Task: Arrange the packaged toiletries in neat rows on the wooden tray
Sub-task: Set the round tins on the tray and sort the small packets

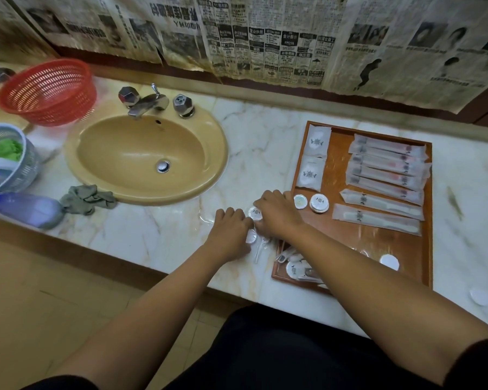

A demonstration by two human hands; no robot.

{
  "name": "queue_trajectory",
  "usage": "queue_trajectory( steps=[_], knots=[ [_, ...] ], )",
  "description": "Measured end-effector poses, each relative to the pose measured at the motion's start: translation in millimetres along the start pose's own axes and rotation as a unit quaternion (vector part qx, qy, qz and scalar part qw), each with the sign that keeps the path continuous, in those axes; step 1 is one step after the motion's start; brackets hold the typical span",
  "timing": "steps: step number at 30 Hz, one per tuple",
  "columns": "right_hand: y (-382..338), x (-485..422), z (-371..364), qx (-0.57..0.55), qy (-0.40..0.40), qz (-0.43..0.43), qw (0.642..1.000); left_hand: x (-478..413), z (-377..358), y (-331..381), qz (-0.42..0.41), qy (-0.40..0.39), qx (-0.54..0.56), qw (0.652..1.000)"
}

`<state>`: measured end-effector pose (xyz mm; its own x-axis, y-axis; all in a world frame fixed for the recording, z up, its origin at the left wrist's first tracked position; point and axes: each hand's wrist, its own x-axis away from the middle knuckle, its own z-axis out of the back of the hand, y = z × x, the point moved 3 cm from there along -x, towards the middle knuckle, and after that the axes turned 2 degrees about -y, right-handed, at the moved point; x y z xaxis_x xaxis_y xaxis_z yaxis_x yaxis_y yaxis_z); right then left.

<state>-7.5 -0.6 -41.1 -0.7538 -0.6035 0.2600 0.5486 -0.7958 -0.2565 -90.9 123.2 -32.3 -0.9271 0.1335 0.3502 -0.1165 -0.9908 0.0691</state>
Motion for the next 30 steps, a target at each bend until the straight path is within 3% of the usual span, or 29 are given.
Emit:
queue_trajectory(
  steps=[6,9,13,17,30],
  knots=[
    [26.1,27.9,38.8,-0.2,0.099,-0.079,0.972,6.7,12.5,-4.7,0.034,0.061,0.224,0.972],
    [59.7,50.6,50.2,-0.194,0.124,-0.124,0.965,5.5,21.1,-5.2,0.05,0.062,0.309,0.948],
    [105.8,76.9,55.4,-0.129,0.093,-0.195,0.968,-7.2,33.5,-0.7,0.063,0.082,0.382,0.918],
    [128.7,85.0,58.4,-0.093,0.064,-0.223,0.968,-32.0,47.2,13.6,0.051,0.083,0.401,0.911],
    [137.5,67.6,40.9,-0.056,0.033,-0.173,0.983,-78.5,55.2,46.6,-0.008,0.106,0.396,0.912]
  ],
)
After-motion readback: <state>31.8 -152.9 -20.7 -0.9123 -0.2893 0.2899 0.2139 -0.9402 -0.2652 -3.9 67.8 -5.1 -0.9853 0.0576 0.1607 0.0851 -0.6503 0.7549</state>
